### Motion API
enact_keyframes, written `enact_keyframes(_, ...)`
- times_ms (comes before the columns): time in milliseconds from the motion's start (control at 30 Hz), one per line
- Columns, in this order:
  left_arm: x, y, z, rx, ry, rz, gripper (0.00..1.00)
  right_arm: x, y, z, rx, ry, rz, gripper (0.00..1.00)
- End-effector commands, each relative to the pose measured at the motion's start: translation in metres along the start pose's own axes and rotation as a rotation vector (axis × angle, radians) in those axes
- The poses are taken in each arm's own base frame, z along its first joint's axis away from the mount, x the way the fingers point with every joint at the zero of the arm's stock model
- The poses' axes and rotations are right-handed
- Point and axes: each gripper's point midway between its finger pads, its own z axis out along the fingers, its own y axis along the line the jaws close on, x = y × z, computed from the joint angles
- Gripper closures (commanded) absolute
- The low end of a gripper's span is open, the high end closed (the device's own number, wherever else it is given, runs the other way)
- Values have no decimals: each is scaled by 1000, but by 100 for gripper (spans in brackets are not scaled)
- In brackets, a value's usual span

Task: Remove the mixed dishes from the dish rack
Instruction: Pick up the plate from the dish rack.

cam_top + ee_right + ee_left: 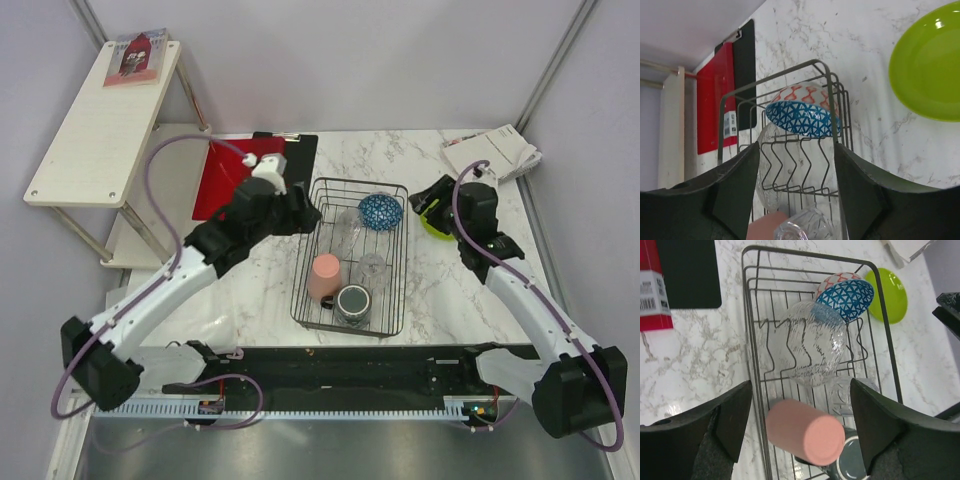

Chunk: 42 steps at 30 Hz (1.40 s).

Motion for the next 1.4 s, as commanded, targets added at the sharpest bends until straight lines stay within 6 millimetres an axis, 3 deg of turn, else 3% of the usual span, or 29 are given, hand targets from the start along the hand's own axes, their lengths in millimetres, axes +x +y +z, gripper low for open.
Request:
enact_keyframes(0,-21,-15,29,-157,-6,290,19,11,15,-8,-24,23,-125,32)
enact_keyframes(33,-36,-40,27,-142,-42,330,20,9,10,-10,4,4,-139,32)
enact_keyframes(67,-25,-39,44,-193,-3,417,20,6,10,-15,7,-11,-153,32)
enact_keyframes(100,-32,-35,46,-273,-34,459,20,3,8,-18,19,-28,-158,32)
enact_keyframes(133,-34,-51,47,-282,-46,502,20,0,4,-22,33,-45,-162,32)
enact_keyframes(167,-33,-53,50,-308,-45,559,21,-8,3,-30,36,-85,-161,32)
enact_keyframes(200,-25,-50,62,-364,-34,609,21,-12,3,-35,38,-103,-163,31)
enact_keyframes(233,-23,-62,63,-364,-43,639,21,-15,1,-38,46,-114,-166,31)
enact_keyframes(333,-9,-70,77,-422,-38,729,22,-24,5,-50,43,-141,-176,32)
enact_keyframes(567,20,-76,107,-488,-4,843,23,-26,11,-57,19,-133,-181,31)
enact_keyframes(733,35,-68,120,-522,23,873,26,-22,11,-53,15,-117,-181,31)
enact_keyframes(867,48,-60,130,-544,47,894,33,-19,11,-49,10,-107,-172,31)
enact_keyframes(1033,63,-53,136,-555,70,889,35,-21,12,-49,12,-115,-174,31)
enact_keyframes(1367,49,-68,114,-473,27,743,29,-17,9,-45,14,-107,-168,31)
